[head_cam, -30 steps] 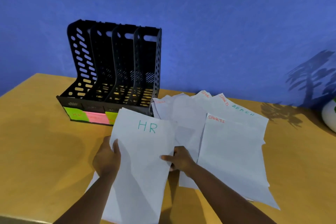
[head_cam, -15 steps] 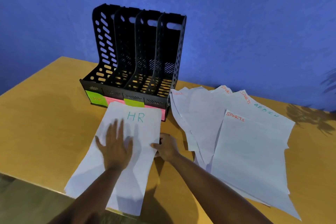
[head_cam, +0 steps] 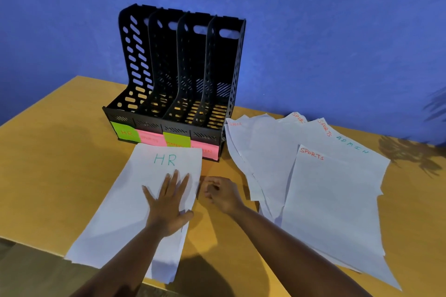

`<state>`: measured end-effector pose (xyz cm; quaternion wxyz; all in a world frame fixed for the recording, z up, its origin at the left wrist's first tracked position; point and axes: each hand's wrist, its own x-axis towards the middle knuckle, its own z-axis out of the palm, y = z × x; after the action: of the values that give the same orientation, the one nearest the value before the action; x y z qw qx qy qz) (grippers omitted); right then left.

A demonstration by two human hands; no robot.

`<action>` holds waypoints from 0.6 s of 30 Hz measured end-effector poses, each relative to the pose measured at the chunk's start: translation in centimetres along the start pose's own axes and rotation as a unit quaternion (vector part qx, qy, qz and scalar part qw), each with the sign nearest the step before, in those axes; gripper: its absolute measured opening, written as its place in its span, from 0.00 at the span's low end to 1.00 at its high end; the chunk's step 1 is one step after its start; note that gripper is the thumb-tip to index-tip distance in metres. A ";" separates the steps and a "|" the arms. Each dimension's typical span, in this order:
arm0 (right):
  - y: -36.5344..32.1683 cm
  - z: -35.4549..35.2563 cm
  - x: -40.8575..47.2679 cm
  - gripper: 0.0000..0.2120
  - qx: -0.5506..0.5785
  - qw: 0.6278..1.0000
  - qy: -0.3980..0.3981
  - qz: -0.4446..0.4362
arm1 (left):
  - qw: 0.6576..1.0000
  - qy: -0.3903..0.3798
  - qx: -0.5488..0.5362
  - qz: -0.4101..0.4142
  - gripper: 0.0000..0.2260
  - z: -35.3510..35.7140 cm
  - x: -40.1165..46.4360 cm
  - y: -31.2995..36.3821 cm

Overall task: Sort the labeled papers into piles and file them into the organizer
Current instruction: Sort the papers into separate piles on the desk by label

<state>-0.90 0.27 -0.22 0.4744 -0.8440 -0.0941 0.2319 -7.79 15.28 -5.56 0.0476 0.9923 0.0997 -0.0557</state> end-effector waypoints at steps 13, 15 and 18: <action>4.3 -12.5 0.1 0.10 -0.127 0.909 0.395 -0.029 | 0.995 0.058 -0.071 0.037 0.38 -1.2 0.9 -0.1; 5.9 -14.9 -0.4 0.13 -0.181 0.887 0.420 0.068 | 0.987 0.093 -0.119 0.055 0.38 -1.9 1.7 0.9; 8.1 -17.8 -2.0 0.39 -0.192 0.850 0.380 0.310 | 0.968 0.128 -0.200 0.086 0.36 -3.1 2.8 2.6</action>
<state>5.42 -18.24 1.40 0.2048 -0.9259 0.3175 0.0049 -4.23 13.63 -2.63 0.2366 0.9663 0.0287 0.0971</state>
